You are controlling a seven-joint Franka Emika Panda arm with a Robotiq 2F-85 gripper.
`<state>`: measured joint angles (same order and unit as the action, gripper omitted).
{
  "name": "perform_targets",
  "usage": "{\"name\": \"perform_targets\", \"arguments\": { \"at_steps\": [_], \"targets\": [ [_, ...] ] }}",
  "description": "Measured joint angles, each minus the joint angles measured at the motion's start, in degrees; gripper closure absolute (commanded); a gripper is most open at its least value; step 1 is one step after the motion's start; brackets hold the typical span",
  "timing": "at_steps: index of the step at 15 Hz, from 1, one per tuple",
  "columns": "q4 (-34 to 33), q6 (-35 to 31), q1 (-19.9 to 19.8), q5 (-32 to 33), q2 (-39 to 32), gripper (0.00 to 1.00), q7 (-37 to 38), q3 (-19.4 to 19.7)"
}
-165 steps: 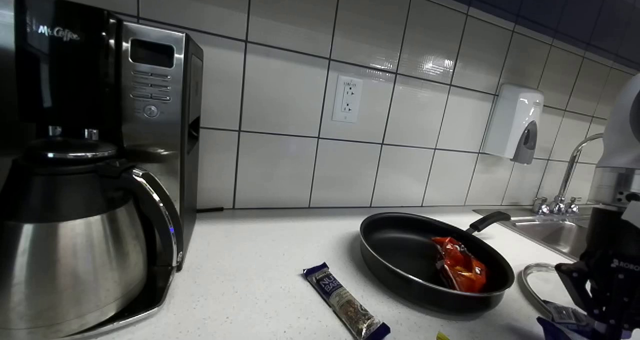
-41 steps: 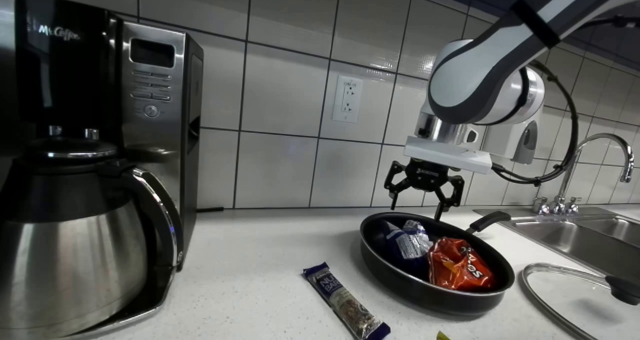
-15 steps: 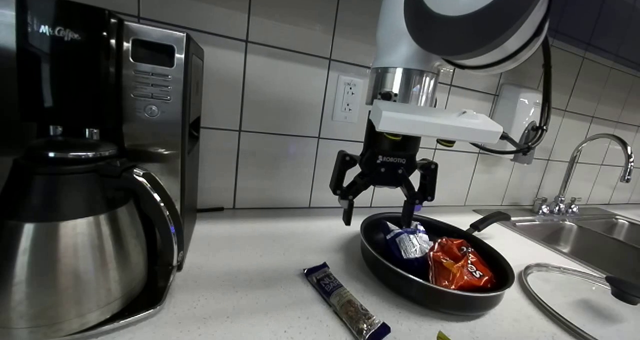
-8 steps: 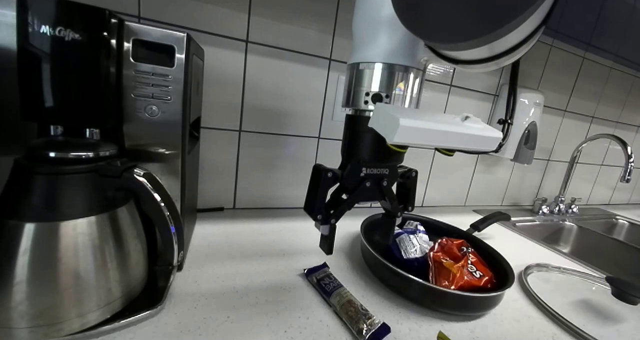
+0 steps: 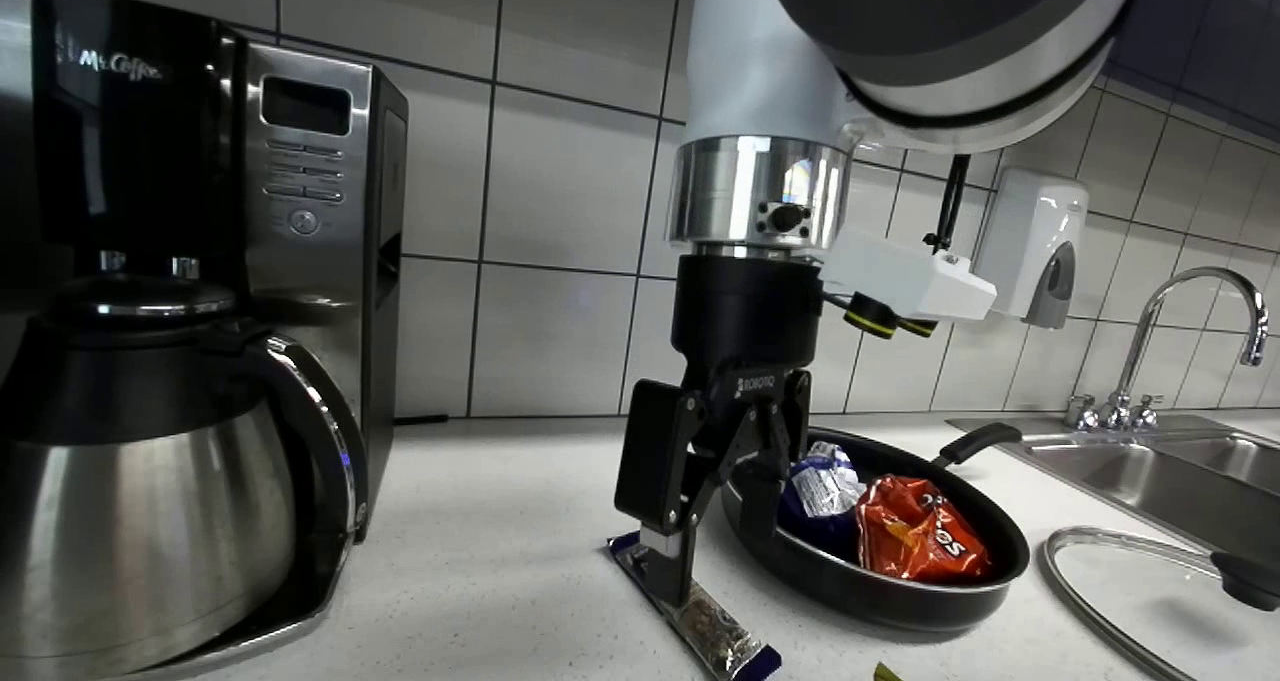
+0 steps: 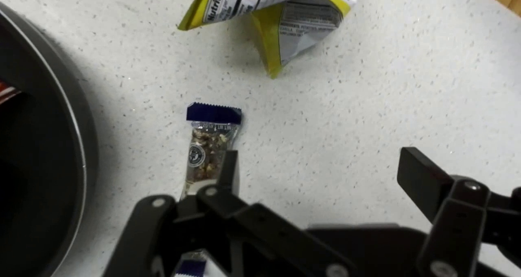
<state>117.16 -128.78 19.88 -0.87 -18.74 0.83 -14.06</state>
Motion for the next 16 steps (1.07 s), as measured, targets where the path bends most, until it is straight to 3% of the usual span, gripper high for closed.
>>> {"name": "perform_targets", "arguments": {
  "at_steps": [6, 16],
  "targets": [
    [1.04, 7.32, -0.36, 0.60, 0.00, 0.00, -11.53, -0.76],
    [2.72, 12.92, -0.31, 4.87, 0.01, 0.00, -21.89, -3.22]
  ]
}}
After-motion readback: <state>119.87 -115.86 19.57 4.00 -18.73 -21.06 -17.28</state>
